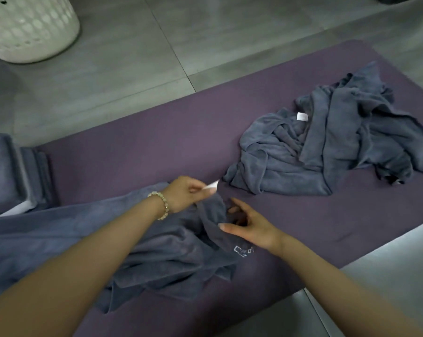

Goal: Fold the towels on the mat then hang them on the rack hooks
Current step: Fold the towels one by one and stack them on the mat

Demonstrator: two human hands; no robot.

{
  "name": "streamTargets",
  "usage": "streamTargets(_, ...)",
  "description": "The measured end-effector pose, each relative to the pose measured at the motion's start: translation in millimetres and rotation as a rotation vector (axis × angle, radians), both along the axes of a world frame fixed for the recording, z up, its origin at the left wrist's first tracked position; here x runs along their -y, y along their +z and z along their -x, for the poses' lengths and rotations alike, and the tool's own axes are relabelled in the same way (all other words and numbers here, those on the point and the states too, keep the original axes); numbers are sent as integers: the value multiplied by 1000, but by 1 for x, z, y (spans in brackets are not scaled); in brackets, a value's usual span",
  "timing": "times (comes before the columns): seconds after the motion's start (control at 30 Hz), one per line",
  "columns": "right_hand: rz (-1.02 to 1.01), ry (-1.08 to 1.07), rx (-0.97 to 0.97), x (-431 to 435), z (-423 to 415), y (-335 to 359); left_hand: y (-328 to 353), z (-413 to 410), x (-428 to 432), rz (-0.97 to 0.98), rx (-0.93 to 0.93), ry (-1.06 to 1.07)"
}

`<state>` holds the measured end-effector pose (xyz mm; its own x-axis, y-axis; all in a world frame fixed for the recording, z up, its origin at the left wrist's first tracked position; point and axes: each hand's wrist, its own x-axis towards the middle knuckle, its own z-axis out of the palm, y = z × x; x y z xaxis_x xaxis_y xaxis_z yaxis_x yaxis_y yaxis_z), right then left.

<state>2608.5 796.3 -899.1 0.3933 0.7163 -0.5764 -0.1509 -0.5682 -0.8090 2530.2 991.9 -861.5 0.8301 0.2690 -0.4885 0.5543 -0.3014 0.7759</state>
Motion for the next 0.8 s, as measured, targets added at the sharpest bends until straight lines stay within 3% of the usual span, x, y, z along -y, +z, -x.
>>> streamTargets(0.07,-24,-16,-61,0,-10,9,18,-17,3,31,147,79)
streamTargets(0.17,-81,-48,-278,4,-30,29,45,-52,-9,-57,274,31)
streamTargets(0.27,-63,0,-402,17,-53,45,63,-93,-22,-202,223,3)
streamTargets(0.4,52,137,-419,37,-84,66,63,-143,-26,-108,264,222)
streamTargets(0.47,32,32,-454,46,-100,79,55,-164,-27,-127,349,331)
streamTargets(0.53,-42,-206,-451,49,-119,88,51,-181,-26,-114,416,431)
streamTargets(0.6,-45,-441,-360,47,-136,86,46,-192,-21,-91,437,461)
streamTargets(0.7,41,-638,-29,46,-153,53,26,-185,-4,-74,366,349)
streamTargets(0.8,126,-720,234,59,-152,16,-14,-145,23,-320,353,151)
